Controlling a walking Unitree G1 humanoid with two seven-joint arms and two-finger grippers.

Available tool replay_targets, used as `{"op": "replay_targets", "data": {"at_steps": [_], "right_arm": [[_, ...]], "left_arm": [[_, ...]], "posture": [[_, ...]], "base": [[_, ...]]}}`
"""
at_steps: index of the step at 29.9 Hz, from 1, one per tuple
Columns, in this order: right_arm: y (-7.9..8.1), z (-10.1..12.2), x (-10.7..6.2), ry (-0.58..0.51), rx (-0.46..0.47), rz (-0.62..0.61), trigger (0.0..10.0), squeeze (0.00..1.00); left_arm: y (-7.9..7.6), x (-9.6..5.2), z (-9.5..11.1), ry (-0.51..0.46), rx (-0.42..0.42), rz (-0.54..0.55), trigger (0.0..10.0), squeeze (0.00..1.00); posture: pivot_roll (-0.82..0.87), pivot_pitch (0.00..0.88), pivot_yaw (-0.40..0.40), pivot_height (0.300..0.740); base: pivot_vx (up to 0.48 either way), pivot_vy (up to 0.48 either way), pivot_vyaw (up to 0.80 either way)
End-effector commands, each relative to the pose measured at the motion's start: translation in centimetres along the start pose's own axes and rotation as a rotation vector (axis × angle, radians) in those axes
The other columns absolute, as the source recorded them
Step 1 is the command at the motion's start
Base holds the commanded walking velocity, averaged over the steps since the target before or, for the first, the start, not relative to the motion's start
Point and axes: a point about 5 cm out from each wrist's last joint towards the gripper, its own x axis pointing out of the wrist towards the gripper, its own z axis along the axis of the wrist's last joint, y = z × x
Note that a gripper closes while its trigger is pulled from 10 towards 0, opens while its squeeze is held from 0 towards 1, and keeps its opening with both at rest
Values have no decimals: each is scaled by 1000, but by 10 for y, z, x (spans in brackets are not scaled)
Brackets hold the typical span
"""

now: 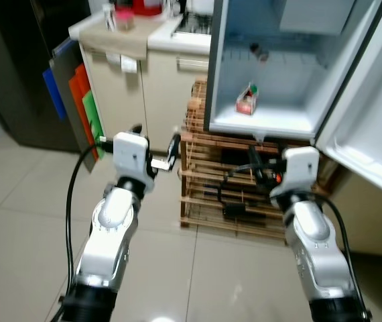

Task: Restocking fridge

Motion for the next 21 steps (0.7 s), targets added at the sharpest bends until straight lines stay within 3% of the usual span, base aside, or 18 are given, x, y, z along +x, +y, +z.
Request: {"op": "replay_targets", "data": {"at_steps": [1,17,21], "right_arm": [[-5,6,0,-25,-29,-2,10000,0],[-8,4,0,-21,-29,-10,10000,0],[-8,4,1,-18,-32,-11,10000,0]], "left_arm": [[-5,4,1,-5,-16,-22,10000,0],[-9,5,2,-27,-42,-61,10000,0],[-8,6,2,-20,-42,-49,10000,0]], "posture": [[-104,0,-4,740],[-105,0,-3,740],[-106,0,-5,740]], "base": [[240,-412,0],[266,-397,0],[120,0,0]]}}
